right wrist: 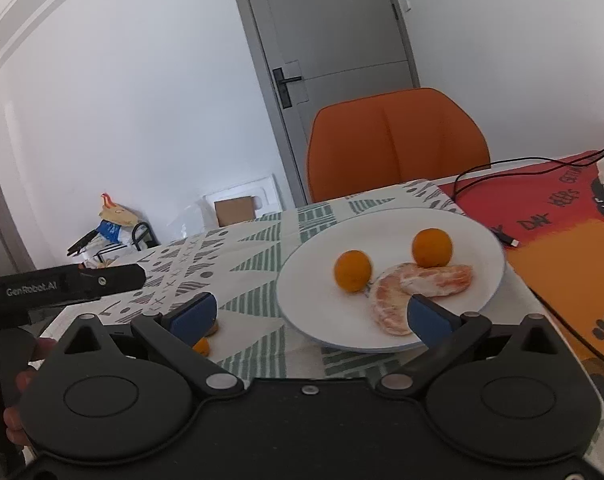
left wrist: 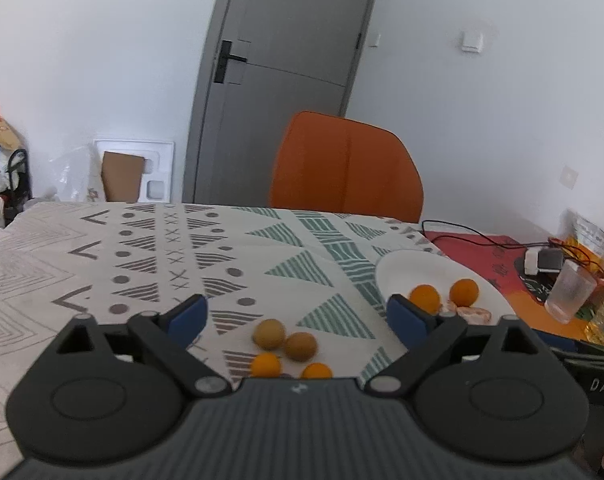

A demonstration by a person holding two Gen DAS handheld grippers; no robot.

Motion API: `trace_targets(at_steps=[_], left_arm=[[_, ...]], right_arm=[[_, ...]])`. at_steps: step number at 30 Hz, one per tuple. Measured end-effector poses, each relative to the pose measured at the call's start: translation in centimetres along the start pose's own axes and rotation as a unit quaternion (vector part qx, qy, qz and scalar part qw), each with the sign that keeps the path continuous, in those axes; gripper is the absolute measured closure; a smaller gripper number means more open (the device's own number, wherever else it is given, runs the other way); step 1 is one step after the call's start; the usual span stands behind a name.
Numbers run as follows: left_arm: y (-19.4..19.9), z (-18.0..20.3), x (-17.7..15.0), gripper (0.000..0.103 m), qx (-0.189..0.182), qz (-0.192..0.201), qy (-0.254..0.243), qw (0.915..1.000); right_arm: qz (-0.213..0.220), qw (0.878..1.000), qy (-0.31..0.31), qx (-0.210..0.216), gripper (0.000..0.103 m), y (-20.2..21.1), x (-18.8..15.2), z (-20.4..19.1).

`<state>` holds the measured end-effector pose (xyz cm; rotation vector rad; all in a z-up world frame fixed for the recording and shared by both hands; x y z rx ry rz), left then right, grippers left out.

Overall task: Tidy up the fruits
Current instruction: 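Close left gripper on dark red plum while right gripper approaches small orange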

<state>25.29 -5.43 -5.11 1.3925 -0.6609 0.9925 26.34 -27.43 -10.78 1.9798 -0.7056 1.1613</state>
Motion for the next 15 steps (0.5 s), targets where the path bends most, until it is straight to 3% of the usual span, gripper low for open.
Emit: trace_targets(at_steps=[15], left_arm=[[0.4, -3.1, -1.7, 0.002, 0.011, -0.015, 0.011, 0.9998]], right_arm=[[-0.015, 0.999, 0.024, 0.015, 0.0, -1.4, -0.5, -2.6]])
Point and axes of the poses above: each gripper's, at about its wrist camera, not at the fingertips, and y roughly against the way its jaws point, z to its right, x to its top, the point moved 10 cm from there along -y, roughly the way its jaws point, and after that the axes turned 14 degrees about x, right-handed, at the moved point
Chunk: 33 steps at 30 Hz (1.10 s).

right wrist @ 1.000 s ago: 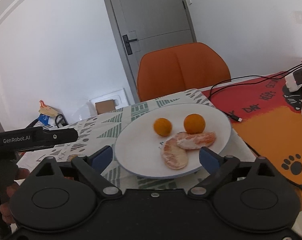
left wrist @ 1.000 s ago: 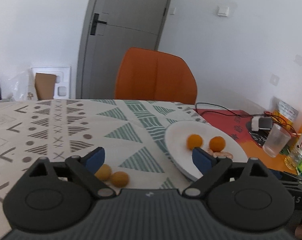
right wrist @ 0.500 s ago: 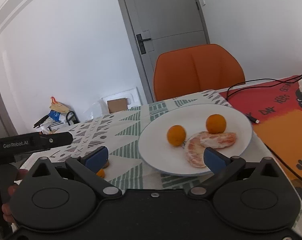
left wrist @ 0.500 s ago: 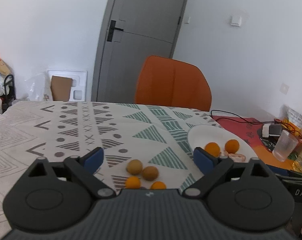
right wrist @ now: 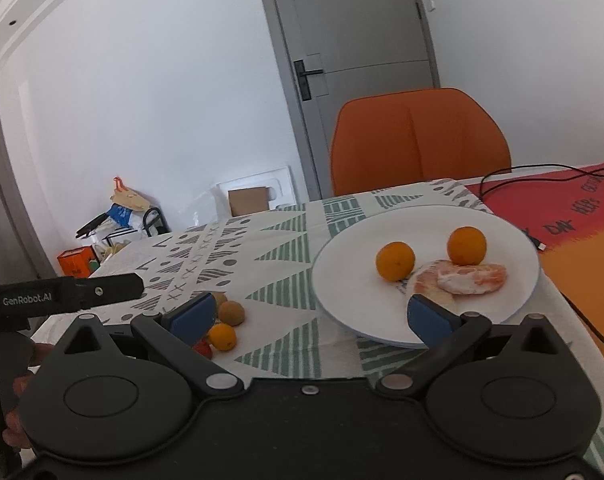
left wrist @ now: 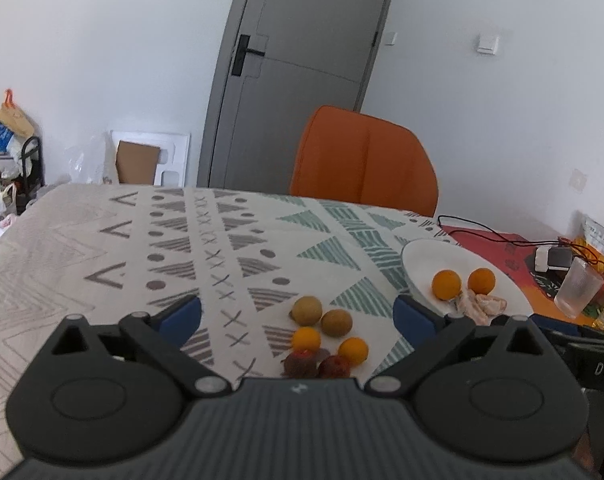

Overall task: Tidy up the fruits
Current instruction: 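Close left gripper on dark red plum while right gripper approaches small orange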

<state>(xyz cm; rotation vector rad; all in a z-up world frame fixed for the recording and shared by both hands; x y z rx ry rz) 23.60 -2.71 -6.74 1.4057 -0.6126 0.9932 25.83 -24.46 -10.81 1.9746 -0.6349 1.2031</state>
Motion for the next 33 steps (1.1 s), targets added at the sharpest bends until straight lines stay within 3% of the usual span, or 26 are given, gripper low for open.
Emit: trace_targets(at_steps=[5, 7, 10, 15, 18, 24, 29, 32, 33], left_arm=[[-0.3, -1.0, -0.7, 0.004, 0.001, -0.004, 0.007, 1.0], [-0.5, -1.4, -1.1, 0.006, -0.002, -0.011, 0.013, 0.9999], [-0.8, -1.6, -1.4, 0.015, -0.003, -0.018, 0.015, 0.9997], [-1.8, -1.4, -2.3, 0.037, -0.011, -0.039, 0.023, 0.9989], [-2.4, -1.1, -2.8, 0.045, -0.013, -0.047, 0.02, 0.9986], [-3.2, -0.4, -3.5, 0.056, -0.023, -0.059, 0.018, 0.9979], [-3.8, 0.3, -3.9, 0.062, -0.026, -0.065, 0.009, 0.9975], [-4.3, 0.5, -4.1, 0.074, -0.026, -0.068, 0.006, 0.9974], [-4.4, 0.4, -4.1, 0.083, -0.026, -0.069, 0.006, 0.9973]], right_arm=[[0.009, 1.0, 0.001, 0.008, 0.001, -0.2, 0.1, -0.6], [0.005, 1.0, 0.004, 0.01, 0.012, -0.5, 0.1, -0.8], [-0.006, 1.0, 0.004, 0.016, 0.023, -1.1, -0.2, -1.0], [-0.023, 0.999, 0.007, 0.029, 0.03, -2.2, -0.8, -1.9], [-0.034, 0.999, 0.009, 0.035, 0.036, -3.0, -1.2, -2.3], [-0.057, 0.997, 0.007, 0.043, 0.05, -4.3, -2.0, -2.6], [-0.068, 0.997, 0.009, 0.047, 0.051, -5.0, -2.4, -2.8], [-0.075, 0.996, 0.008, 0.051, 0.054, -5.4, -2.6, -2.9], [-0.077, 0.996, 0.008, 0.053, 0.057, -5.6, -2.6, -3.0]])
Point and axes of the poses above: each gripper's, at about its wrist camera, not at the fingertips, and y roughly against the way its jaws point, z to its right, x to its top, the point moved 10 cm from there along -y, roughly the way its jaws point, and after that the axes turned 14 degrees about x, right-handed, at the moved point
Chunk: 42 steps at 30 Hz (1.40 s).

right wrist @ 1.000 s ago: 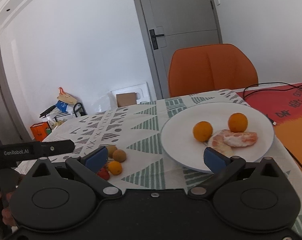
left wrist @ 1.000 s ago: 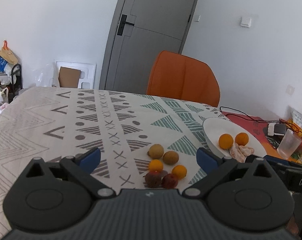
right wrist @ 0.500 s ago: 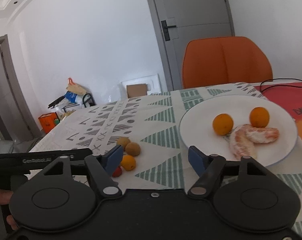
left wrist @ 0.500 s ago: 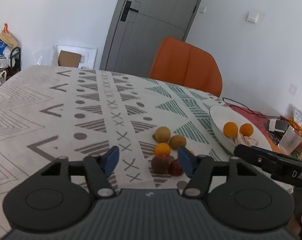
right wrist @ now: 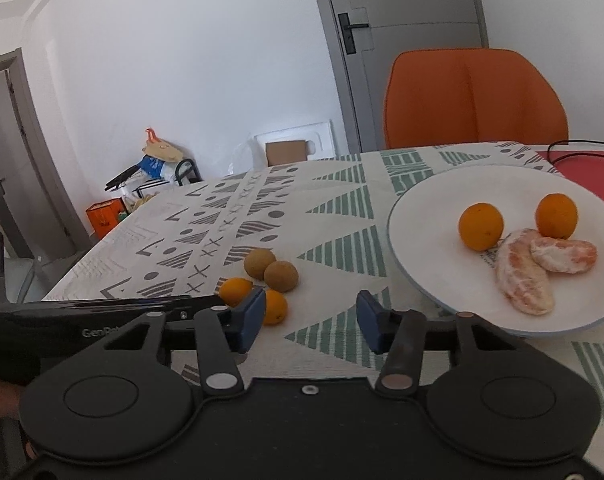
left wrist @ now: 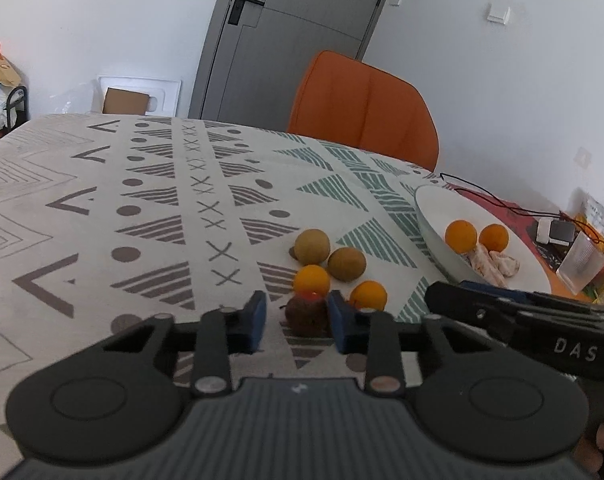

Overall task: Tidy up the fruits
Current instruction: 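Close left gripper on dark red plum while right gripper approaches small orange, then carry plum in left gripper while right gripper grasps and carries small orange to plate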

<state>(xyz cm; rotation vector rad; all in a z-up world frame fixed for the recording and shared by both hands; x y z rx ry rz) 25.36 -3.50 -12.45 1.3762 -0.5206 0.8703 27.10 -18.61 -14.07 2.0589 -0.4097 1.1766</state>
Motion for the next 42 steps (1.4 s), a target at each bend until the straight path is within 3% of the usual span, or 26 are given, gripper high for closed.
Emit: trace_targets(at_steps=[20, 22, 42], left_arm=[[1.4, -3.4, 1.6, 0.083, 0.02, 0.02, 0.016, 0.9995], [1.5, -3.5, 1.7, 0.083, 0.02, 0.024, 0.017, 0.9994], [2.8, -0.3, 3.2, 0.083, 0.004, 0.048, -0.008, 0.9988]], right_arm=[[-0.029, 0.999, 0.01, 0.019, 0.071, -3.9, 0.3, -1.2], [-0.036, 0.999, 0.006, 0.021, 0.083, -4.3, -0.1, -1.1], [0.061, 0.998, -0.02, -0.024, 0.084, 1.9, 3.1, 1.8]])
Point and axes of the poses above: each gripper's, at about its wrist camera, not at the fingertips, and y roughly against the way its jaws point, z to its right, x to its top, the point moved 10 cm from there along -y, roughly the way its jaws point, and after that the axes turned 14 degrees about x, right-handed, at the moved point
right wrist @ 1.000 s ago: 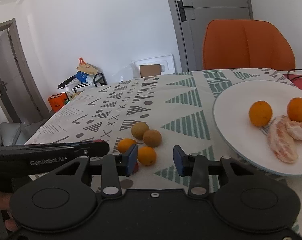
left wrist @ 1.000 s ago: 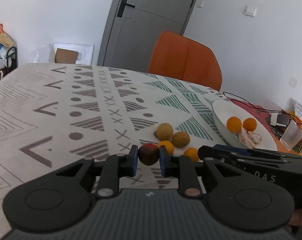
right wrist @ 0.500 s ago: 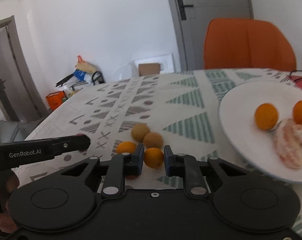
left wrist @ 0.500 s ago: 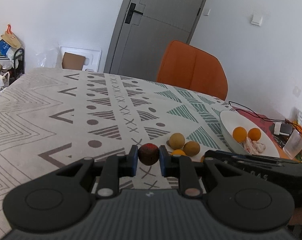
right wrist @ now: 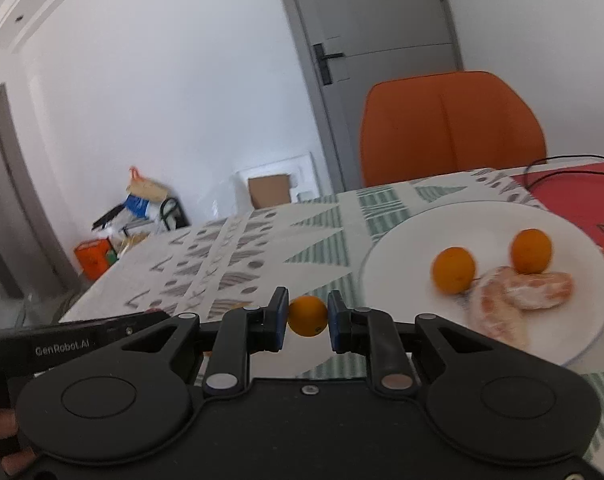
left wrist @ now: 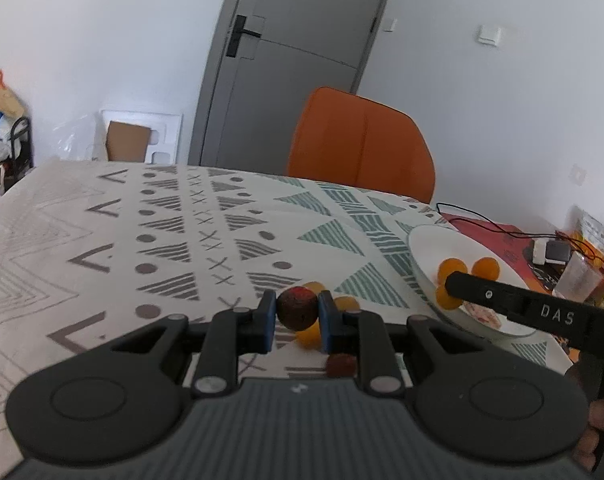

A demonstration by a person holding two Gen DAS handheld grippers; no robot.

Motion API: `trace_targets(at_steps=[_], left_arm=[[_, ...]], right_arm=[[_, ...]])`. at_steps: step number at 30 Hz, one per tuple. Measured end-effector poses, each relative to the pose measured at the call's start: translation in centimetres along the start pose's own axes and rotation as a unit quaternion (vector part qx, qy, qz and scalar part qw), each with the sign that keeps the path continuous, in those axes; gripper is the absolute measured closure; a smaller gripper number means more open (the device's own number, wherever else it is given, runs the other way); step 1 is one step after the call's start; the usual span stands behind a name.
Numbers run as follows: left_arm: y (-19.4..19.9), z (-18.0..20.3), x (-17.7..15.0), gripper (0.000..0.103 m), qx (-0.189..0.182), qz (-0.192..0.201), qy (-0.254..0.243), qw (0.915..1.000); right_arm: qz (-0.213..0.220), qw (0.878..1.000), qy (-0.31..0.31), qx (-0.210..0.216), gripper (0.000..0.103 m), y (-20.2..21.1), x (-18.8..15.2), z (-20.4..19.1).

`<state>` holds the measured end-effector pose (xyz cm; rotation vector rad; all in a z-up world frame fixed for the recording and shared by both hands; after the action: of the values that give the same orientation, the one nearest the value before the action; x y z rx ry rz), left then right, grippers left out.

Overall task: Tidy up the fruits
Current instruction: 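Carry plum in left gripper while right gripper grasps and carries small orange to plate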

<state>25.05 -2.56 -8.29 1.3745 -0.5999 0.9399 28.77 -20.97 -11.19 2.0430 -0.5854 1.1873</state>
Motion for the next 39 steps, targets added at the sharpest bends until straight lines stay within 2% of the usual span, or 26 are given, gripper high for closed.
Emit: trace_targets(at_steps=[18, 20, 21, 39], left_arm=[[-0.4, 5.6, 0.4, 0.083, -0.029, 0.004, -0.035, 0.9989], [-0.4, 6.2, 0.5, 0.083, -0.033, 0.005, -0.038, 0.9987], [-0.4, 6.4, 0.6, 0.083, -0.034, 0.006, -0.04, 0.9986], [-1.5, 13.5, 1.3, 0.083, -0.082, 0.014, -0.07, 0.9941]], right_arm=[[0.021, 0.998, -0.028, -0.047, 0.083, 2.7, -0.3, 4.6], [0.021, 0.998, -0.028, -0.047, 0.081, 2.9, -0.3, 4.9], [0.023, 0.998, -0.029, -0.047, 0.076, 3.0, -0.3, 4.9], [0.039, 0.996, -0.041, -0.071, 0.072, 7.8, -0.6, 7.8]])
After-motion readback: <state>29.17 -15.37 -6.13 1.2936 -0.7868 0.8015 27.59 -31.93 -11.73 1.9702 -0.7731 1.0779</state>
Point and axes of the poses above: each gripper's, at about its wrist camera, not at the fingertips, and y roughly against the way its jaws point, z to its right, x to its top, the point moved 10 cm from there along -y, roughly the way its jaws point, and after that the axes turned 14 degrees about x, right-handed, at the moved point
